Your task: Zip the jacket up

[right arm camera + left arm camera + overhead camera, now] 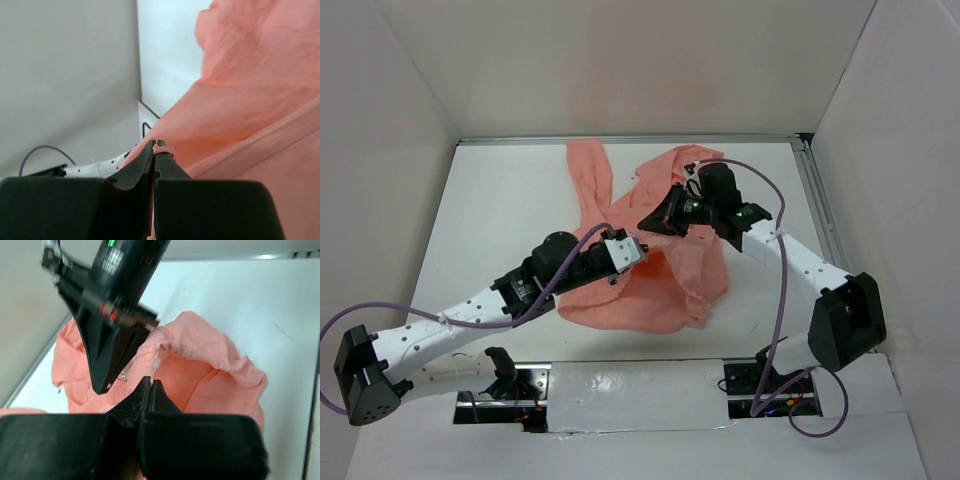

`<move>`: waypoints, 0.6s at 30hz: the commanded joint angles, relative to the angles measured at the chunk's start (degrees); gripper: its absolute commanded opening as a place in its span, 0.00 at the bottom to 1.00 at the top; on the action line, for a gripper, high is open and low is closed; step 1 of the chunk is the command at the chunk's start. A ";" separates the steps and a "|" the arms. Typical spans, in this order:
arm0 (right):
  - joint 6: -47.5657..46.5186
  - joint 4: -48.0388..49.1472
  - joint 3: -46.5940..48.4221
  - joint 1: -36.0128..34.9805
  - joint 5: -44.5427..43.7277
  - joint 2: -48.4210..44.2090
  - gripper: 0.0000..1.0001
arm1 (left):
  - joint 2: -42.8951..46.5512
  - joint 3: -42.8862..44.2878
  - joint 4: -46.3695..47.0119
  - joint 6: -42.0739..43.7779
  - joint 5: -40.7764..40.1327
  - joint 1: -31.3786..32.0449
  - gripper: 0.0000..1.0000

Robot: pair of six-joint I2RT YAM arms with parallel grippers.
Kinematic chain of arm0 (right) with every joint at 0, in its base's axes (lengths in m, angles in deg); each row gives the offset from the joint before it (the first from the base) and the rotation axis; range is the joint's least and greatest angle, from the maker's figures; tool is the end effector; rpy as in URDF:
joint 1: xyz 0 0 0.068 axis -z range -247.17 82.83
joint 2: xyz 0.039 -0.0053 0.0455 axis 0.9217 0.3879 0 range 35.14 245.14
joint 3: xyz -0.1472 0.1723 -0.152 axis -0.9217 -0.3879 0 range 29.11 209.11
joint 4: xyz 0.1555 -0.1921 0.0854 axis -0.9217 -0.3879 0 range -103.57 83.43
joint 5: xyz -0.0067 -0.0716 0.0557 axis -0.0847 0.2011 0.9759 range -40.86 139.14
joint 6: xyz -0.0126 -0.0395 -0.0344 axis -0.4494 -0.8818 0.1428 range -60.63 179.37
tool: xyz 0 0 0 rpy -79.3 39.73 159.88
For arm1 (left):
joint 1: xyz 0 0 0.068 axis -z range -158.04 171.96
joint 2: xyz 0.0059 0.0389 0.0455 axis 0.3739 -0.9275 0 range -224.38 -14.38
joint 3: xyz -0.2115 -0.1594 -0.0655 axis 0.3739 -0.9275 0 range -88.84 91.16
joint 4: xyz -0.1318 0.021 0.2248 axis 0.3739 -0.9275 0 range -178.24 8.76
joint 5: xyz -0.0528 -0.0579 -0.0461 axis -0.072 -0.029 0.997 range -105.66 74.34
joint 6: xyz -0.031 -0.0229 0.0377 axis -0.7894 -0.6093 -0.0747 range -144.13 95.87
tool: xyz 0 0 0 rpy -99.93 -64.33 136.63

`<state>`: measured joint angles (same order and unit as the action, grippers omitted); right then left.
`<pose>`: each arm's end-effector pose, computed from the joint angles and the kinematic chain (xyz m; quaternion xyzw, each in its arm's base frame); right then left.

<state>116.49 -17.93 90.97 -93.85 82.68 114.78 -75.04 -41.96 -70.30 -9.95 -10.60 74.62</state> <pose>0.2725 0.1588 0.3051 0.0757 0.8349 0.5091 0.1949 0.1504 -0.2026 0.3381 0.4241 0.5873 -0.2572 0.6396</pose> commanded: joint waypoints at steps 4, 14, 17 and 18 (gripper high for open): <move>-5.78 -2.17 6.41 1.10 -14.35 7.10 0.00 | 4.94 0.85 4.97 2.96 4.69 3.67 0.00; -17.92 -10.08 62.10 14.54 -37.68 44.96 0.00 | 7.49 -11.18 -1.52 -18.43 8.56 8.94 0.00; -20.81 -9.49 76.28 17.27 -36.88 56.21 0.00 | 6.18 -14.51 -6.08 -26.36 4.00 12.46 0.00; -21.17 -8.17 77.52 17.88 -37.05 56.68 0.00 | 5.82 -15.05 -6.45 -27.70 3.82 13.59 0.00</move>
<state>100.58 -30.19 160.96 -78.53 52.56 167.93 -69.12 -55.45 -71.98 -24.77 -12.05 84.48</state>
